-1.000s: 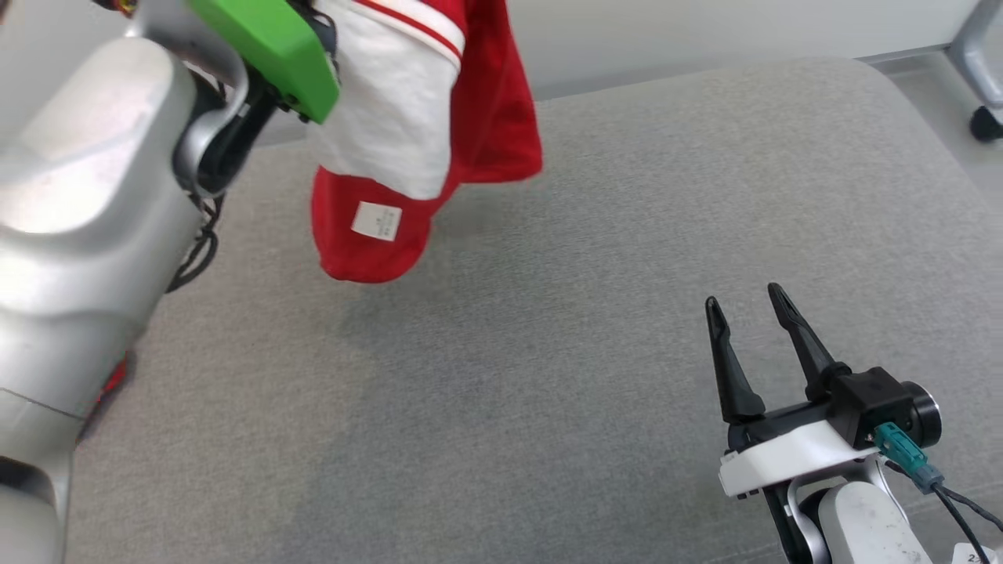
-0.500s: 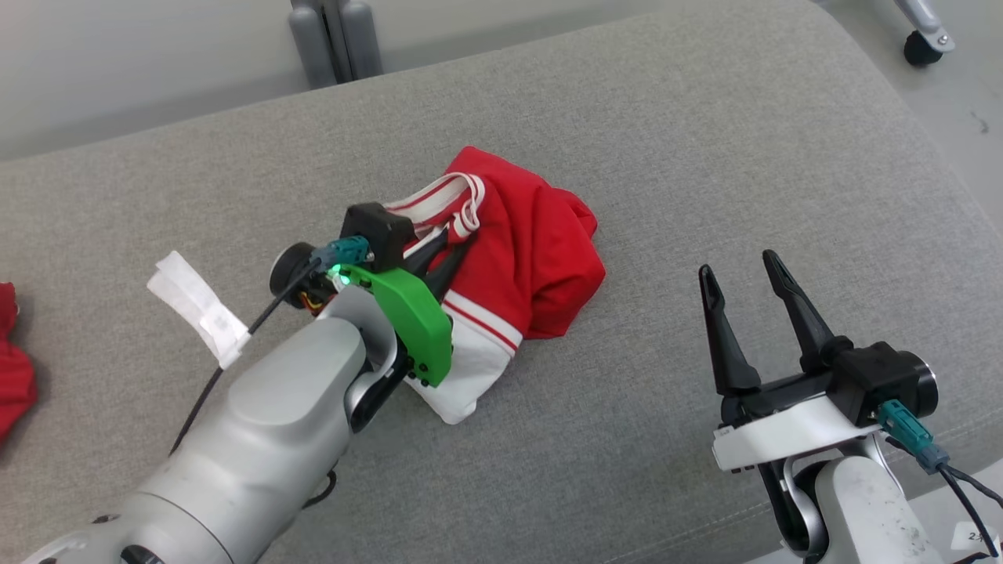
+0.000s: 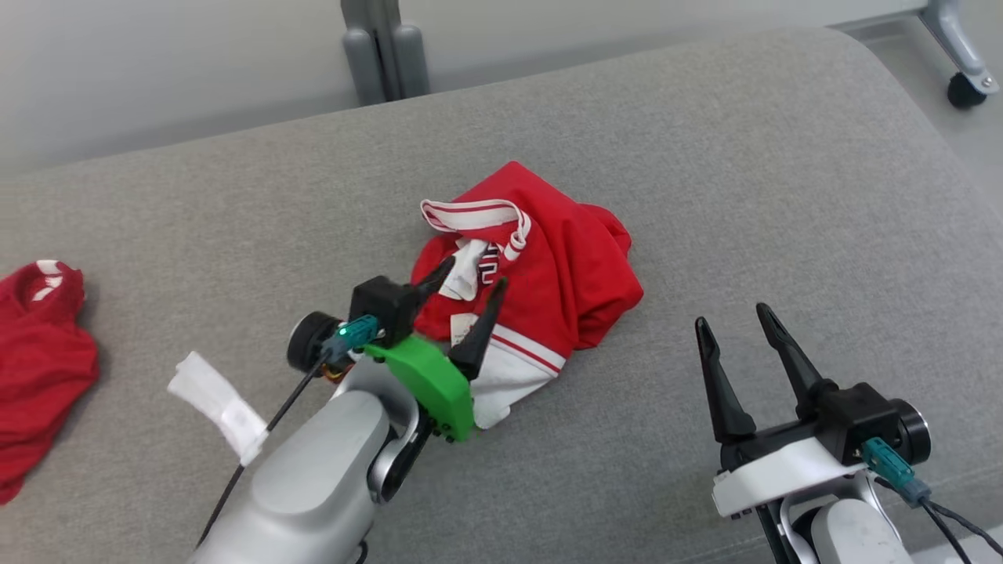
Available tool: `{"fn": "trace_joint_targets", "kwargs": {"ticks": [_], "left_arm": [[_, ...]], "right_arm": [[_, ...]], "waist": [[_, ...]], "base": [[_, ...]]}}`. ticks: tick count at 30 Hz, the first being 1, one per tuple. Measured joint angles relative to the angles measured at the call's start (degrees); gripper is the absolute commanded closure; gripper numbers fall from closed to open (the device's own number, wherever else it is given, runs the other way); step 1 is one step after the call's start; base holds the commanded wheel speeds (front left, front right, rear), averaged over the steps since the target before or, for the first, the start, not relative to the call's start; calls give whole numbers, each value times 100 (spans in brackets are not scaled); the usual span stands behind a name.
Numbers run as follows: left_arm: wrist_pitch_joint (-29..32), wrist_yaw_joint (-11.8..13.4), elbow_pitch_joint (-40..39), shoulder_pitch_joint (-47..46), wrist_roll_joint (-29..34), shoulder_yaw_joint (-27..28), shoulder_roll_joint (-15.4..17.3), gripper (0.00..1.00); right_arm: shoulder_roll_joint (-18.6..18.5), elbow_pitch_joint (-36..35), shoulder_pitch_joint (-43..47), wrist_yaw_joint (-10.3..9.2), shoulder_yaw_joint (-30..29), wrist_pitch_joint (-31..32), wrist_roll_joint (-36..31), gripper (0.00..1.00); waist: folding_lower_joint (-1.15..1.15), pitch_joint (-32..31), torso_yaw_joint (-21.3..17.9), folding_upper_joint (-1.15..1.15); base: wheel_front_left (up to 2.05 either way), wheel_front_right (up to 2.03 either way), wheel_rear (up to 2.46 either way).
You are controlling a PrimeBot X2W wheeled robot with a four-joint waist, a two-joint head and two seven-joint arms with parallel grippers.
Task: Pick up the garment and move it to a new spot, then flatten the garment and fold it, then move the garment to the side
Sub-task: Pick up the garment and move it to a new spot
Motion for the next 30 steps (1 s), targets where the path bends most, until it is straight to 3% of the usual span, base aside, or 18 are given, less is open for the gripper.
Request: {"fn": "trace_joint_targets", "kwargs": {"ticks": [6, 12, 17, 21, 24, 30], "left_arm": [[0, 515, -1333, 1430, 970, 1377, 330, 0], [-1, 632, -2608, 3033, 1844, 2713, 292, 0], [-1, 464, -3364, 4039, 2408, 3712, -44, 0], [-1, 142, -3731, 4612, 2704, 4277, -282, 0], [-1, -48, -3864, 4948, 3012, 4478, -372, 0], [-1, -196, -4005, 5272, 3348, 4769, -479, 0]], "right_arm": [[1, 65, 164, 0, 73, 1, 70, 0], [3, 99, 388, 0, 68, 0, 154, 0], [3, 96, 617, 0, -73, 0, 74, 0], [3, 47, 860, 0, -205, 0, 51, 0], [1, -12, 1109, 0, -293, 0, 97, 0], [1, -154, 1513, 0, -428, 0, 88, 0]], "waist": [[0, -351, 509, 0], [0, -672, 1030, 0], [0, -936, 1373, 0], [0, -1172, 1526, 0], [0, -1336, 1603, 0], [0, -1585, 1698, 0]], "base": [[0, 0, 0], [0, 0, 0], [0, 0, 0], [0, 0, 0], [0, 0, 0], [0, 0, 0]]}}
